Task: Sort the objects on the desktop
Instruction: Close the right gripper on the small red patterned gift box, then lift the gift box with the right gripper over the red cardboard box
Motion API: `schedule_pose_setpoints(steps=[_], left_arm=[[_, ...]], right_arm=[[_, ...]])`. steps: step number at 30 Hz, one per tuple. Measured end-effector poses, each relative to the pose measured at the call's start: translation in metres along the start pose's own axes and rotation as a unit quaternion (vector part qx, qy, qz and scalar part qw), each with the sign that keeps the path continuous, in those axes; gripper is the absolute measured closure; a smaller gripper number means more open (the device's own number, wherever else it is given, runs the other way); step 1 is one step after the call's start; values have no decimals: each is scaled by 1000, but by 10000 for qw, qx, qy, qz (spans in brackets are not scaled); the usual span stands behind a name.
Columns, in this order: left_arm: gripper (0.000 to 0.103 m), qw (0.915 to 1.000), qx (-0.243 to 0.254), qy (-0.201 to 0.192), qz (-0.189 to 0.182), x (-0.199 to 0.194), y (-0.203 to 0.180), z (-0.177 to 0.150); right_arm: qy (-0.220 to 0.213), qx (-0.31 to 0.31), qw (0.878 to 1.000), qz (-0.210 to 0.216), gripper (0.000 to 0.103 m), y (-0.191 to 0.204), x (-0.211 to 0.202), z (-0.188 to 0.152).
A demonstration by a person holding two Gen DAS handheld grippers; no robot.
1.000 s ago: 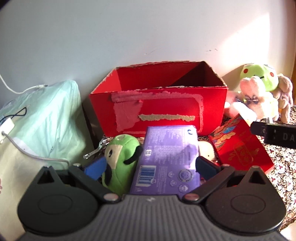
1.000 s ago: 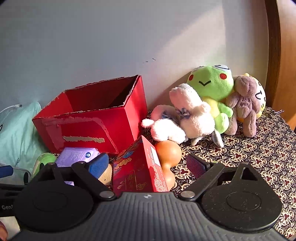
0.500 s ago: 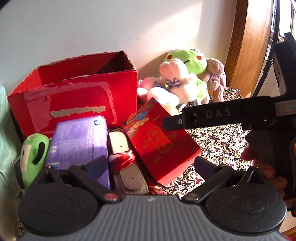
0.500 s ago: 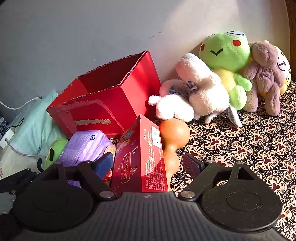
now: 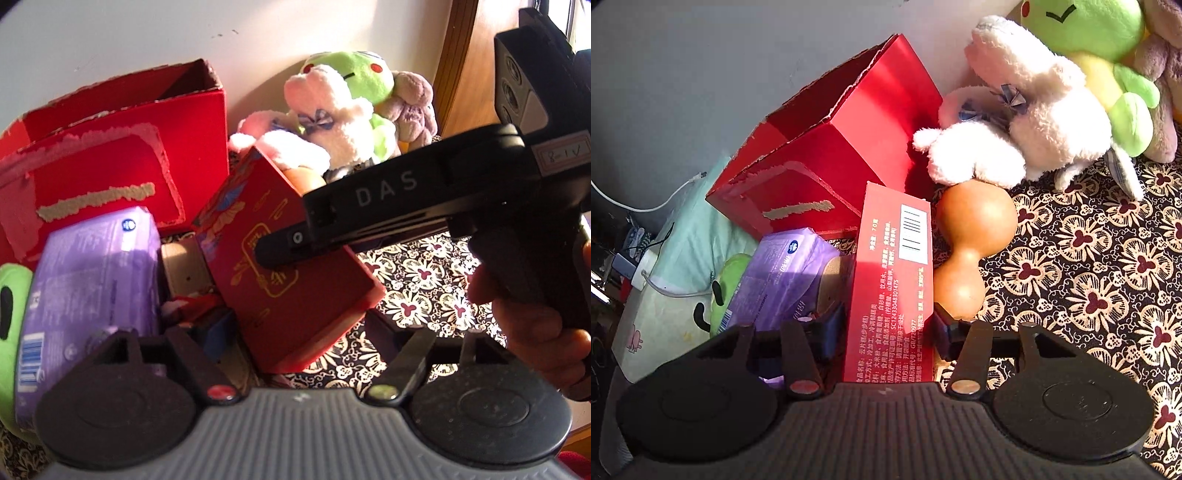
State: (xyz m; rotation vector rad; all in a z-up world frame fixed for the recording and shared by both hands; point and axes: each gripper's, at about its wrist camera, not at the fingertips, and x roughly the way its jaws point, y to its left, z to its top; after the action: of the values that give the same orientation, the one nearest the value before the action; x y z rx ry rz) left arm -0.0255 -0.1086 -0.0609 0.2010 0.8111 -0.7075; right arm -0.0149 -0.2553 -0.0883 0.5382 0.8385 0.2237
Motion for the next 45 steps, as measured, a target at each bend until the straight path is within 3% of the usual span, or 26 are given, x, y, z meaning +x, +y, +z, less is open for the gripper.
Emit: schedule_pose_setpoints(steps=[7,14,18,19,25,30,34,38,42,45], left_arm=[[30,9988,208,-331,-286,-27,-10,28],[20,9897,222,-1363,-382,-65,1,93],[15,9849,277,-1710,6,-74,28,130],[14,9872,120,-1590,-25,-73,41,139],[15,9845,-36,-1750,119,-89,84,151],[15,9831,-316,-1704,587,-92,131,152],[16,9832,-576,-1363,1068,-82,172,135],[18,9808,-856,-991,1446,-70,206,116],[19,9787,-1062,-872,1526,-72,227,106],[18,9777,-1115,-973,1489,-75,234,102]], right_arm=[[-235,-398,9985,308,56,9,-35,19],[-971,-197,9919,796,55,22,-63,77],[-1094,-120,9882,1065,56,43,-37,117],[-1032,-64,9889,1065,56,48,-30,124],[-1030,215,9859,1303,56,72,2,156],[-849,478,9853,1402,56,87,60,193],[-72,491,9908,1261,56,94,136,209],[395,340,9950,853,56,102,201,217],[262,-31,9990,-358,52,103,222,227],[120,114,9988,-454,49,87,212,230]])
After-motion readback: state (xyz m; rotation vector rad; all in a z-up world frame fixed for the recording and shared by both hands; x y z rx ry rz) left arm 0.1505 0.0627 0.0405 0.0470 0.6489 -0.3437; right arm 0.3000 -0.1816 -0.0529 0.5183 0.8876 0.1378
